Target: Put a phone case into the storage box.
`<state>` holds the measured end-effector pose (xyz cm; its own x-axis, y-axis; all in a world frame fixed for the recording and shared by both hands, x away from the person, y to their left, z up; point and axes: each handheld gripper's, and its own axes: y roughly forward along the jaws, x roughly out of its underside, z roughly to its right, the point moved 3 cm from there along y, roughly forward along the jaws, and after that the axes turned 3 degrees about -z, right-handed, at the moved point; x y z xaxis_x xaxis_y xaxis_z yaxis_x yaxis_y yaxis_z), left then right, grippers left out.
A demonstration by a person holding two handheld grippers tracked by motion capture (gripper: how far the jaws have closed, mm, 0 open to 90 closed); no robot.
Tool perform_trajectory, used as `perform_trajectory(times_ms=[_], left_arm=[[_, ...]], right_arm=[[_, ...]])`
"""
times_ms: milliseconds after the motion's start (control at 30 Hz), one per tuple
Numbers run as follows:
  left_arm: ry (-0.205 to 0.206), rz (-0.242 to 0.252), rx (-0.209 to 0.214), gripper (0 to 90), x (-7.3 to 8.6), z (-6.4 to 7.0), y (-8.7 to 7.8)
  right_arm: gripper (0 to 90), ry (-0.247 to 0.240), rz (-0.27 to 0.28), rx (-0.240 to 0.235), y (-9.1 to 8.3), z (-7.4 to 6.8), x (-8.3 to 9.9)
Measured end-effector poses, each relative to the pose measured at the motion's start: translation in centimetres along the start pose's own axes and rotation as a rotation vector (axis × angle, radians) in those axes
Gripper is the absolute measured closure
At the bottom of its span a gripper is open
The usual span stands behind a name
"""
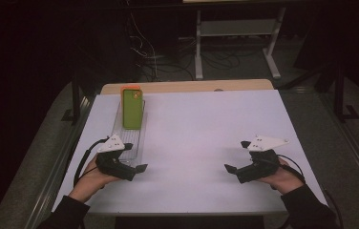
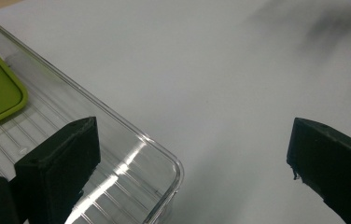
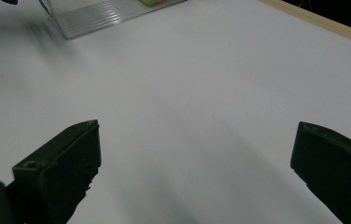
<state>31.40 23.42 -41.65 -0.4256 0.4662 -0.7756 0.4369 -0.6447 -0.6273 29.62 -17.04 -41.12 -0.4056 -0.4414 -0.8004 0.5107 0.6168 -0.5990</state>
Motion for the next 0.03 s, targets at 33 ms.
perform_trajectory(times_ms=[33], left_arm=[[0.000, -0.001, 0.000, 2.1, 0.02, 0.00, 0.03]], right_arm=[[0.8, 0.000, 0.000, 0.001, 0.00, 0.01, 0.00]])
